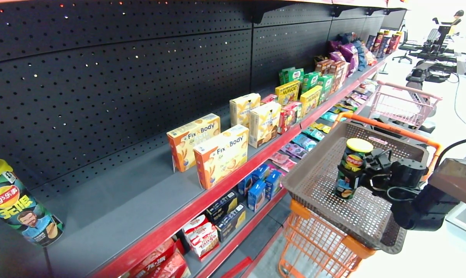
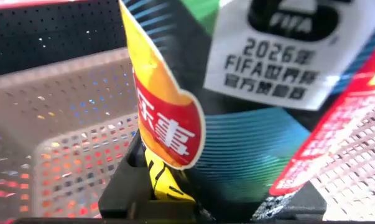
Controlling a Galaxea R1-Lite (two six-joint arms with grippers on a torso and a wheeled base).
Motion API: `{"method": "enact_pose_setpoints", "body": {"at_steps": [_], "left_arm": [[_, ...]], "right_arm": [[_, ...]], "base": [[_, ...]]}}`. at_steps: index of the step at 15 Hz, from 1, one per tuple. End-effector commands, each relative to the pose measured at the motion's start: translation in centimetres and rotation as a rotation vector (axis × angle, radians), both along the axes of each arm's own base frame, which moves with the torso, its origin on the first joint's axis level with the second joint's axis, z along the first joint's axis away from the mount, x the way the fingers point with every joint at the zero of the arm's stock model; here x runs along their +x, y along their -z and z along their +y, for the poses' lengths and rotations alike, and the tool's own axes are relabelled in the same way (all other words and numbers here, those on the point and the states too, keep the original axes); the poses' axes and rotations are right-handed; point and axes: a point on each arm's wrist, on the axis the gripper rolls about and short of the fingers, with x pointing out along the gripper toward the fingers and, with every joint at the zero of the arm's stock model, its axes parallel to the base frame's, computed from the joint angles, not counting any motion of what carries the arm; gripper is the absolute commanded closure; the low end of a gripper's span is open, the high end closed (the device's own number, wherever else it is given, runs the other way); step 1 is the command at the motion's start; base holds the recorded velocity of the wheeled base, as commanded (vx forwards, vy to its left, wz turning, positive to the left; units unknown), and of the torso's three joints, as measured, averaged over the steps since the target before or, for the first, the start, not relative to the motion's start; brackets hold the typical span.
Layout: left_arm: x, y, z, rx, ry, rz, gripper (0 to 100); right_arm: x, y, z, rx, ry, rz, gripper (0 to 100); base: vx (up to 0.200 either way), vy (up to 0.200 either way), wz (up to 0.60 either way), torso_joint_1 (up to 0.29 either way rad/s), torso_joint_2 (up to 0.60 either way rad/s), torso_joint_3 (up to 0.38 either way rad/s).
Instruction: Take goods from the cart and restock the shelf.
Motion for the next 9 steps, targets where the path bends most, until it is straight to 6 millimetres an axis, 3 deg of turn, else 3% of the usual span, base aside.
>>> {"method": "enact_pose_setpoints", "body": {"at_steps": [1,3,6,7,9], "left_arm": [[0.0,0.0,0.0,-0.001,-0.001,0.0,0],[0.0,0.0,0.0,0.001,-0.001,0.0,0],[0.0,0.0,0.0,-0.001,-0.001,0.0,0],[0.0,0.0,0.0,-0.001,-0.001,0.0,0],[0.0,0.0,0.0,-0.001,-0.001,0.0,0]], "right_arm": [[-1.9,-5.0,0.1,-0.004,0.01,-0.026,100],[-4.1,-7.0,0.2,0.002,0.015,-0.001,100],[-7.0,-10.1,0.4,0.054,0.158,-0.011,100],[-7.1,-10.3,0.3,0.056,0.167,-0.013,100],[-10.3,-11.8,0.4,0.074,0.234,-0.004,100]], "base": [[0.0,0.0,0.0,0.0,0.0,0.0],[0.0,0.0,0.0,0.0,0.0,0.0],[0.0,0.0,0.0,0.0,0.0,0.0],[0.0,0.0,0.0,0.0,0.0,0.0],[0.0,0.0,0.0,0.0,0.0,0.0]]}}
